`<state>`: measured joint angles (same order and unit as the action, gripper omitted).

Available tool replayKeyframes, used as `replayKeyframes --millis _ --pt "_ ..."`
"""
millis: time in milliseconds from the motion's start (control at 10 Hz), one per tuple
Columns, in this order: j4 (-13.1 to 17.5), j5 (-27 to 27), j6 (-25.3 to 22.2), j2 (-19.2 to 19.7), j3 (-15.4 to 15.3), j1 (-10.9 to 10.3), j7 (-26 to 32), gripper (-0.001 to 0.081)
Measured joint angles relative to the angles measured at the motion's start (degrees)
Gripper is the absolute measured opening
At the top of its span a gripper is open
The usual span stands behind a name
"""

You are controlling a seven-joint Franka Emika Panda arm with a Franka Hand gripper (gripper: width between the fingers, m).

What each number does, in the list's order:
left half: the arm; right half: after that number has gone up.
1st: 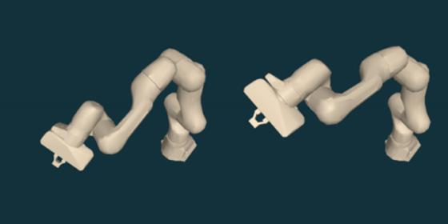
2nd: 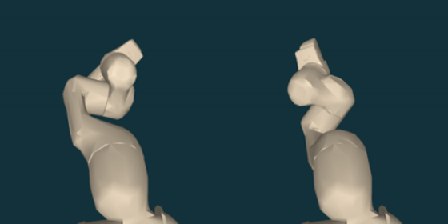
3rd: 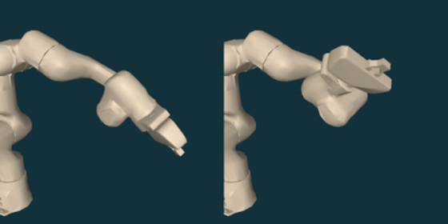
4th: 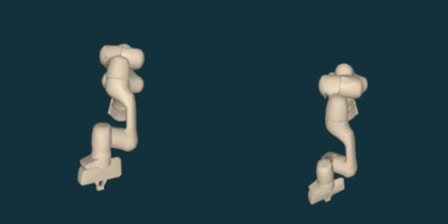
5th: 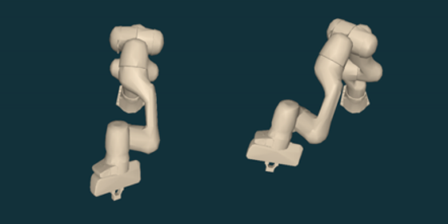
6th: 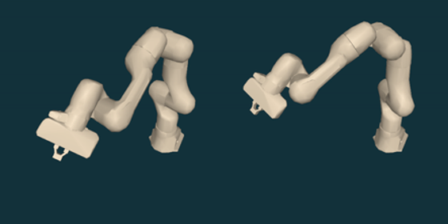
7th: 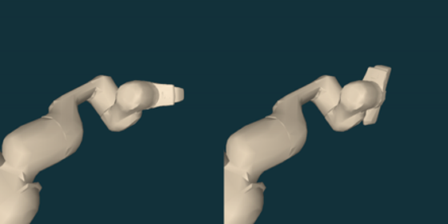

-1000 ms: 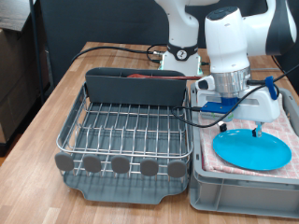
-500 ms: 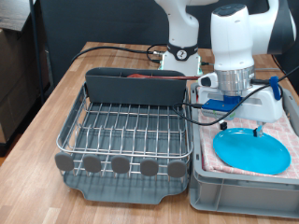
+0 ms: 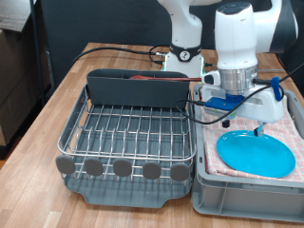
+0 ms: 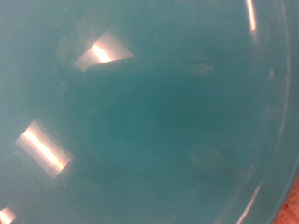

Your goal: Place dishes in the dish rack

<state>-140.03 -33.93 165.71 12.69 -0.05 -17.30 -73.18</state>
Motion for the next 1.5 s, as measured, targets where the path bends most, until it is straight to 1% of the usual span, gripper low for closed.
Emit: replayKeyframes --millis 200,300,600,700,800,900,1000,1100,1200,1300,1400,1500 --pt "-0.1 -7.3 1.8 0.2 -3.0 2.0 8.0 0.0803" --pt "-0.1 -8.9 2.6 0.3 -3.8 2.6 10.7 0.0803" --pt "0.3 -9.0 3.1 0.4 -4.0 2.7 11.6 0.0803" --pt "0.4 -9.0 3.0 0.4 -4.0 2.7 11.6 0.0728" --pt "0.5 -9.0 3.0 0.5 -4.0 2.7 11.6 0.0543" --pt "0.7 -9.0 3.0 0.7 -4.0 2.7 11.6 0.0543" --pt "1.0 -9.0 3.0 1.0 -4.0 2.7 11.6 0.0381" --pt "1.3 -9.0 3.0 1.2 -4.0 2.7 11.7 0.0381" --pt "1.6 -9.0 3.0 1.5 -4.1 2.7 11.8 0.0201" --pt "1.9 -9.0 3.0 1.7 -4.1 2.7 11.8 0.0052" --pt "2.0 -8.5 3.0 1.7 -4.0 2.5 11.5 0.0052" --pt "2.0 -7.1 3.0 1.7 -3.3 1.9 10.2 0.0011"
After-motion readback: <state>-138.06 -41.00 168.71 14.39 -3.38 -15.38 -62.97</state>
